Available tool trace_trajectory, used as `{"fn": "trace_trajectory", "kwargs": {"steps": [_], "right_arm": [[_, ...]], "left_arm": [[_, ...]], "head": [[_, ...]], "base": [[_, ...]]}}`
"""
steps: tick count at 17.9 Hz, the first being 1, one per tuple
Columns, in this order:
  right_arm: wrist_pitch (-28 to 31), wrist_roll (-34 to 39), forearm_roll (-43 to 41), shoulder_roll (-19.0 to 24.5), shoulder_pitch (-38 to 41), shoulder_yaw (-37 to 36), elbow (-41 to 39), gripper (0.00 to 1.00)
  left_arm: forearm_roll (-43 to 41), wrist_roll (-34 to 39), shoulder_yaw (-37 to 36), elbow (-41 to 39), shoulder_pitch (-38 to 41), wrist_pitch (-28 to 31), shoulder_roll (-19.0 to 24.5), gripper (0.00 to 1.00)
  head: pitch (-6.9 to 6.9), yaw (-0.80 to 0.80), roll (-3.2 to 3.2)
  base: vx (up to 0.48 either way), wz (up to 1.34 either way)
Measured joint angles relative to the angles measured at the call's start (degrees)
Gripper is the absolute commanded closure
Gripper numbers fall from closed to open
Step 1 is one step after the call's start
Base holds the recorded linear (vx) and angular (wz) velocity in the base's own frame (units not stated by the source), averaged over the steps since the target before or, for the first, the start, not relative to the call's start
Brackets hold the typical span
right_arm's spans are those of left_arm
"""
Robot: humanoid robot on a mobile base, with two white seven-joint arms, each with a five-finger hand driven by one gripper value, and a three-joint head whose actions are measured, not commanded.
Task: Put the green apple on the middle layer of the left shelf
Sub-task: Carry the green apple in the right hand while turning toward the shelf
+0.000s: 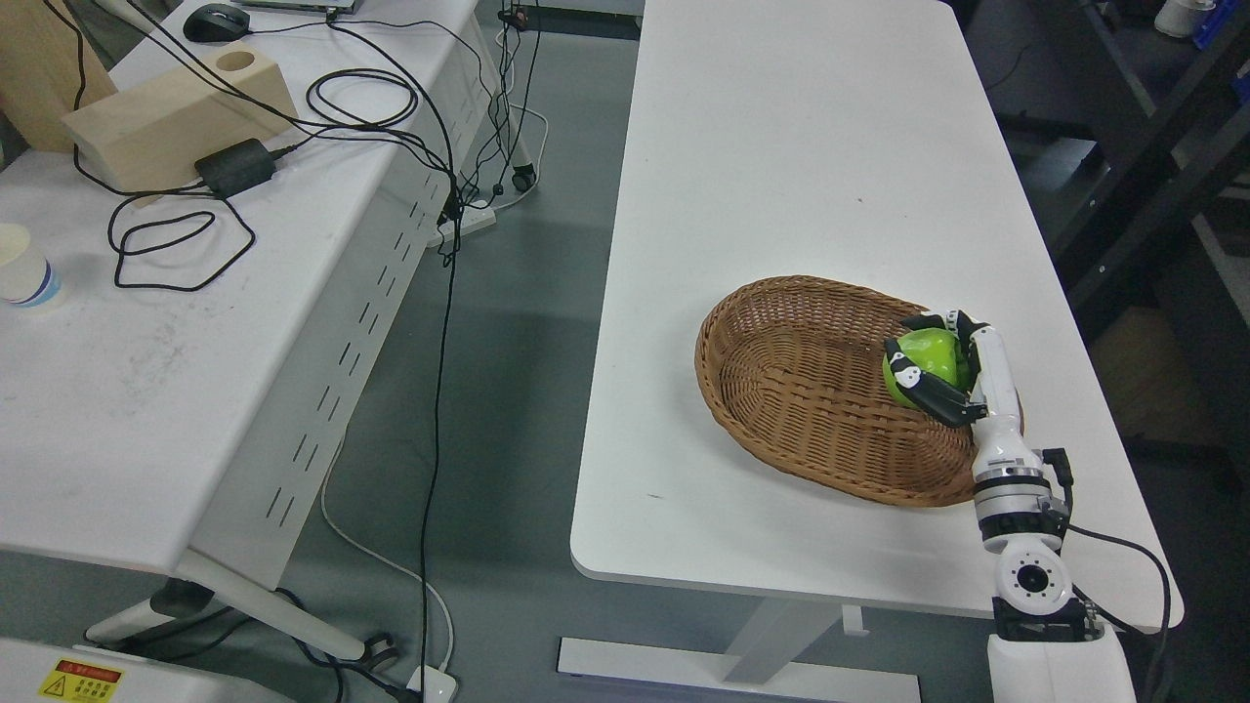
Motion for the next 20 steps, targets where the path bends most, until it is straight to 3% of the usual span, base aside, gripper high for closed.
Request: {"fn": "trace_trajectory", "kwargs": {"steps": [20], "right_arm": [[-0.88,-0.20,-3.83,-0.17,3.39,-3.47,-3.57,0.95]], "left_arm": [[0.00,-0.04,0.00,0.00,-0.01,0.00,0.00,0.00]], "head": [[0.00,0.00,0.00]], "base": [[-0.094,-0.03]]}}
